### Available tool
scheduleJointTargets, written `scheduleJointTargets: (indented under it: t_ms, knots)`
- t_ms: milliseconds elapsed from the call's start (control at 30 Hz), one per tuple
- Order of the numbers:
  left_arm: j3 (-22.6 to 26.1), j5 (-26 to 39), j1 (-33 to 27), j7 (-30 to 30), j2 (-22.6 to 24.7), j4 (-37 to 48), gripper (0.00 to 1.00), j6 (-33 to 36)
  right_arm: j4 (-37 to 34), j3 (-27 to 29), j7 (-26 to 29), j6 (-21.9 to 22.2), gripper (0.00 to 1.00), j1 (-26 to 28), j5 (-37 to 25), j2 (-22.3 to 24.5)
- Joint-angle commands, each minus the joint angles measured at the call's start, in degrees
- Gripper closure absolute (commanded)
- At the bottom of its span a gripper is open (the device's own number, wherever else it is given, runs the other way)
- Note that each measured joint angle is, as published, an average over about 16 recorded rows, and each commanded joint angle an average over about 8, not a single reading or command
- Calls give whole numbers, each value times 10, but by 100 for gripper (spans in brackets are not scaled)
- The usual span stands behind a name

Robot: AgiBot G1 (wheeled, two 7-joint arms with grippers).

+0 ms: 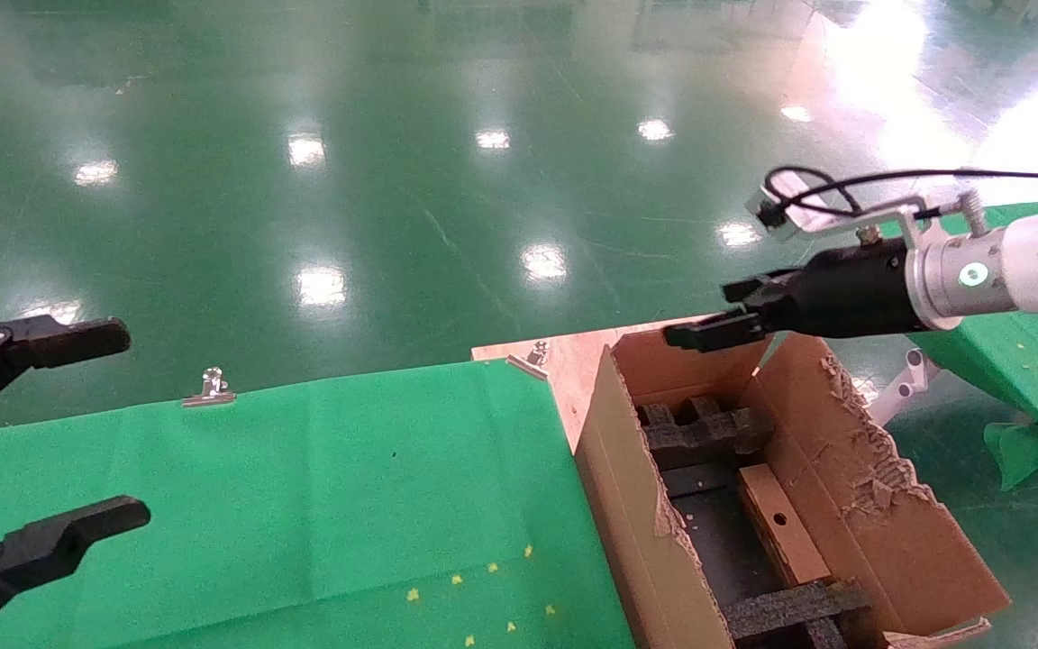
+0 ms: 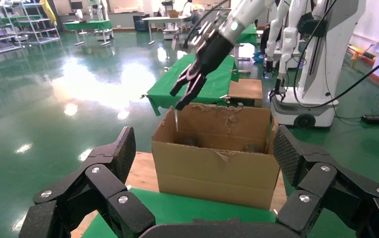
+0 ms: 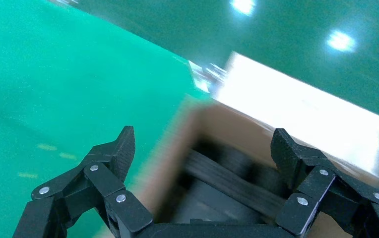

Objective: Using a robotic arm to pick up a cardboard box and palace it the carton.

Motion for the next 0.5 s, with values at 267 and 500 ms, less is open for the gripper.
scheduleJointTargets:
  t_ms: [267, 500]
  knots:
    - [0, 0, 0, 0, 0, 0, 0, 0, 47, 50, -35, -83, 0, 13, 107, 34]
    - [0, 0, 0, 0, 0, 0, 0, 0, 43, 50, -33, -81, 0, 9, 105, 32]
